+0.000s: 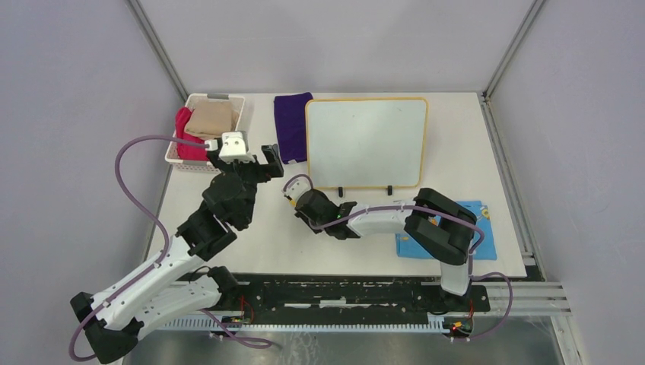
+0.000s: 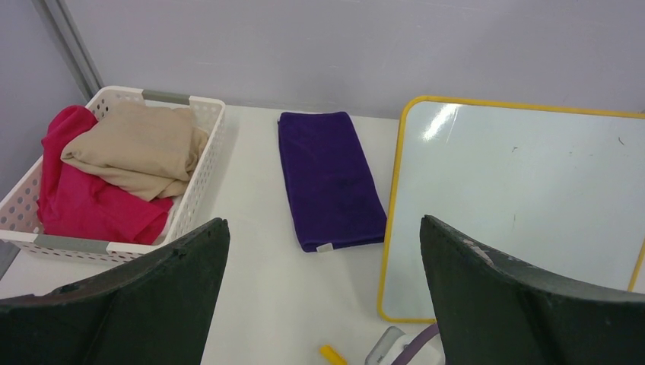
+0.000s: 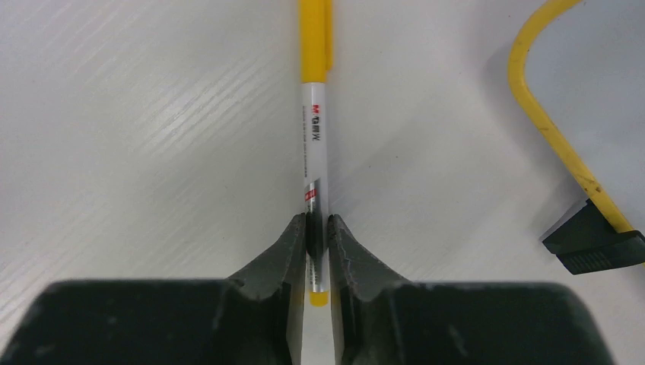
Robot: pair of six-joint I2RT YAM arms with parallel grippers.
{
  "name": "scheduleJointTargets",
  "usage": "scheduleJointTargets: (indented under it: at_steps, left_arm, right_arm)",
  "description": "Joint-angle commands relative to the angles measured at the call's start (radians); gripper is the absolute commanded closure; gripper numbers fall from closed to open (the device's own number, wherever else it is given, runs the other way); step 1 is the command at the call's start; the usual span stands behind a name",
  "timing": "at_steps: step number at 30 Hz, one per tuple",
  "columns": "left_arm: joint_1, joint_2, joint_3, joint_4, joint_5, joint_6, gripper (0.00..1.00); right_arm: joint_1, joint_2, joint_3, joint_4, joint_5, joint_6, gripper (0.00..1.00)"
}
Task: Write a sentence on the whiteboard
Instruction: Open the whiteboard marker at the center of the board.
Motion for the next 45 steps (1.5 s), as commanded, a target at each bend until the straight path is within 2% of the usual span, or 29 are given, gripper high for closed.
scheduleJointTargets:
  at_steps: [1,3,5,10,14,21,29,32,36,40,45]
  left_arm:
    - [-0.005,0.001,0.024,0.034,-0.012,0.011,0.00]
    - [-0.005,0.004,0.022,0.034,-0.008,0.011,0.00]
    - [-0.005,0.011,0.022,0.035,0.003,0.012,0.00]
    - [-0.005,0.038,0.021,0.040,0.055,0.013,0.00]
    - [-0.005,0.067,0.009,0.064,0.112,0.005,0.00]
    - [-0.005,0.095,0.011,0.055,0.312,-0.123,0.00]
    - [-0.003,0.099,0.035,0.068,0.644,-0.303,0.00]
    - [-0.003,0.098,-0.002,0.084,0.760,-0.372,0.00]
    - [-0.003,0.096,-0.076,0.167,0.944,-0.449,0.00]
    - [-0.003,0.075,-0.128,0.241,0.990,-0.489,0.00]
    - [-0.003,0.073,-0.132,0.263,0.974,-0.522,0.00]
  right_arm:
    - [-0.009,-0.034,-0.098,-0.025,-0.013,0.015,0.86]
    - [-0.021,-0.060,-0.142,-0.005,-0.015,0.028,0.96]
    - [-0.033,-0.097,-0.191,0.017,-0.019,0.039,1.00]
    - [-0.039,-0.290,-0.338,0.121,0.001,0.038,1.00]
    - [-0.039,-0.533,-0.480,0.176,0.036,0.037,1.00]
    - [-0.037,-0.958,-0.694,0.168,0.094,0.061,1.00]
    - [-0.035,-1.374,-0.835,0.141,0.092,0.059,1.00]
    - [-0.035,-1.452,-0.856,0.156,0.062,0.050,1.00]
    - [-0.035,-1.479,-0.863,0.190,-0.010,0.043,1.00]
    - [-0.035,-1.468,-0.863,0.254,-0.057,0.037,1.00]
    - [-0.035,-1.424,-0.845,0.336,-0.138,0.041,1.00]
